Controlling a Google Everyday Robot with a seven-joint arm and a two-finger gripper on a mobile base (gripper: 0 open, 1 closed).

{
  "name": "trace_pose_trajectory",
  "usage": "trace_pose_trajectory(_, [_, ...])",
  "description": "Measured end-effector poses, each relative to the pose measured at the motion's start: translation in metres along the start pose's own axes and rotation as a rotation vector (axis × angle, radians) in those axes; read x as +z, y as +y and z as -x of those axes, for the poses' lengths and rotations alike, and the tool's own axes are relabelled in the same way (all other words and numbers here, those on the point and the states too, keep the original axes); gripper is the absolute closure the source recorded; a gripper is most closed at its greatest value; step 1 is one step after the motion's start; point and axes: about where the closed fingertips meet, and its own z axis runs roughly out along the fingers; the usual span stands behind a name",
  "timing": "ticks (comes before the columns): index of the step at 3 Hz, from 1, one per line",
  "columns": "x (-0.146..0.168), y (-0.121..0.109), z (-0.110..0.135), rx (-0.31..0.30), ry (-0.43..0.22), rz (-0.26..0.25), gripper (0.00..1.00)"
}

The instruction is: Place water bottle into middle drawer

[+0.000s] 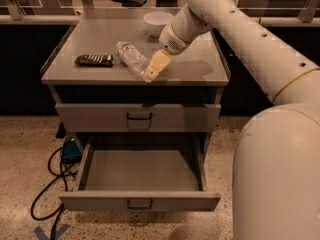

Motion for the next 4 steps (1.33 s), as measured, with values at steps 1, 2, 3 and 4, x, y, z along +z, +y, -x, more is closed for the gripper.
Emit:
trace_pose_trajectory(1, [0.021, 0.005, 0.009, 0.027, -0.142, 0.034, 0.00])
trace_pose_trajectory(2, [0.043, 0.015, 0.013, 0.014, -0.132, 0.089, 0.00])
trace_pose_trajectory(3, [0.043, 0.015, 0.013, 0.014, -0.132, 0.090, 0.00])
trace_pose_trajectory(4, [0.043, 0.015, 0.013, 0.014, -0.132, 0.090, 0.16])
